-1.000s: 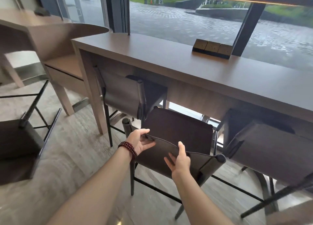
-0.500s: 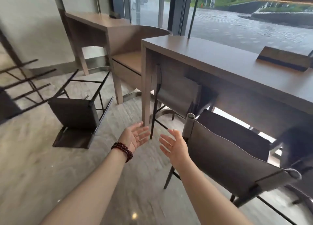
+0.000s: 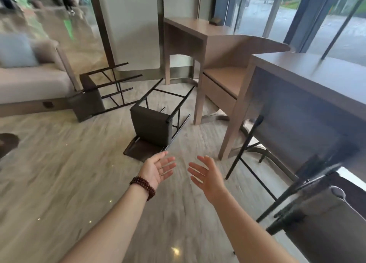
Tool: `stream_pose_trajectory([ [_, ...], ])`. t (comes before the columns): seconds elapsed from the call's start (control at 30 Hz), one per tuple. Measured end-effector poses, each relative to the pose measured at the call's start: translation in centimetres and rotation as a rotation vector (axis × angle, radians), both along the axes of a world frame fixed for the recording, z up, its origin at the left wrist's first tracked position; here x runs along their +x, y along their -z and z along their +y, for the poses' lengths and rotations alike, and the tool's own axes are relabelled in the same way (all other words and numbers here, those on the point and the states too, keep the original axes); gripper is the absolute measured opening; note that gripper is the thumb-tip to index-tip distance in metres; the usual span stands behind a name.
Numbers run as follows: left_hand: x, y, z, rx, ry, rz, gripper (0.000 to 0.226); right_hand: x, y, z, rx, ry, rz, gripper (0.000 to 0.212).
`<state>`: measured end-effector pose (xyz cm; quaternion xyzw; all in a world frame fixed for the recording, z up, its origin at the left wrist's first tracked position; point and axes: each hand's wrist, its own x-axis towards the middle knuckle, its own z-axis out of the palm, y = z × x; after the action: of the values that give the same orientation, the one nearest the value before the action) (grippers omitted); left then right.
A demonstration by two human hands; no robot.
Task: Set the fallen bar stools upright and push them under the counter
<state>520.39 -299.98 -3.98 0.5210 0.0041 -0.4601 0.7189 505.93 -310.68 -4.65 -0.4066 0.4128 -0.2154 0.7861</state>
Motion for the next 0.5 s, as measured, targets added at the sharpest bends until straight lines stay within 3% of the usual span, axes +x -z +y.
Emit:
stream_pose_trajectory([
  [0.5, 21.9, 3.6, -2.7, 0.099, -0.207, 0.055, 0.024, 24.4, 5.8, -7.9, 0.042, -0.207, 0.168, 0.030],
])
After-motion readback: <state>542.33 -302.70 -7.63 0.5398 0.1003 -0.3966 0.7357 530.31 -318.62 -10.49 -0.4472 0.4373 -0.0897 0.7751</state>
